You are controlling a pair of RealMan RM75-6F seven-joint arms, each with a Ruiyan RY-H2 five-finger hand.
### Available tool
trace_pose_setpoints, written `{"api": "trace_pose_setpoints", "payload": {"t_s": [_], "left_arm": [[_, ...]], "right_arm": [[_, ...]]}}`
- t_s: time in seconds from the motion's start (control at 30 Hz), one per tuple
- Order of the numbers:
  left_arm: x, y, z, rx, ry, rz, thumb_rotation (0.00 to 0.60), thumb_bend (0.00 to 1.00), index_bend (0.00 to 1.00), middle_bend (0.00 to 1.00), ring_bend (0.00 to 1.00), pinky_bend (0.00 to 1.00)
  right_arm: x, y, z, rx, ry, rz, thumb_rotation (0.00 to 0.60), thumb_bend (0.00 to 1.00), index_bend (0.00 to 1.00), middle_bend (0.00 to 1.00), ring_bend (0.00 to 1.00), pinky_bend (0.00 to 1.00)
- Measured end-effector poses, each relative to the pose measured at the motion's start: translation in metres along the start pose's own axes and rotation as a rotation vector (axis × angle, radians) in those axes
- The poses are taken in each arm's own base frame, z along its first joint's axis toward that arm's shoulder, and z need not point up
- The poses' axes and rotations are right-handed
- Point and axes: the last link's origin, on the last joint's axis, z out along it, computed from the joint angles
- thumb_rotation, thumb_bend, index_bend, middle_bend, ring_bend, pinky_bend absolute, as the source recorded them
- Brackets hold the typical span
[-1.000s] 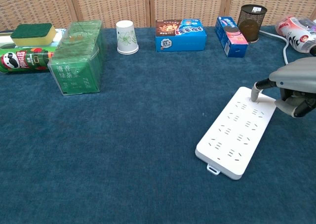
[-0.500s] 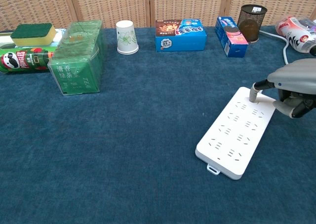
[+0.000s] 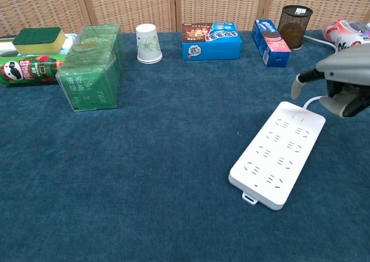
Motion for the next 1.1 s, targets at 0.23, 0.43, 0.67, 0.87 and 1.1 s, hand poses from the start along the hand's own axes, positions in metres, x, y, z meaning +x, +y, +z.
{"api": "trace_pose_setpoints", "payload": {"t_s": [0.23,0.43,0.67,0.87,1.1], "left_arm": [[-0.002,-0.001,0.001,-0.003,-0.005,-0.001,0.600,0.12,0.00,0.00,0.00,0.00],[-0.005,-0.004,-0.002,0.001,-0.004,-0.008,0.600,0.12,0.00,0.00,0.00,0.00],[-0.012,-0.010,-0.006,0.008,-0.007,-0.025,0.600,0.12,0.00,0.00,0.00,0.00],[-0.016,-0.011,-0.009,-0.004,-0.001,-0.021,0.600,0.12,0.00,0.00,0.00,0.00],[-0.020,-0.012,-0.012,-0.008,0.004,-0.017,0.600,0.12,0.00,0.00,0.00,0.00]], "right_arm": [[0.029,0.005,-0.015,-0.005,0.124,0.044,0.600,0.55,0.16,0.66,0.82,0.82],[0.036,0.024,-0.039,-0.046,0.269,0.078,0.600,0.00,0.07,0.15,0.17,0.24],[0.018,0.066,-0.073,-0.158,0.435,0.024,0.600,0.00,0.07,0.04,0.01,0.07],[-0.017,0.100,-0.104,-0.284,0.476,-0.012,0.600,0.00,0.06,0.02,0.00,0.03],[-0.032,0.109,-0.120,-0.392,0.432,-0.028,0.600,0.00,0.08,0.02,0.00,0.00]]}}
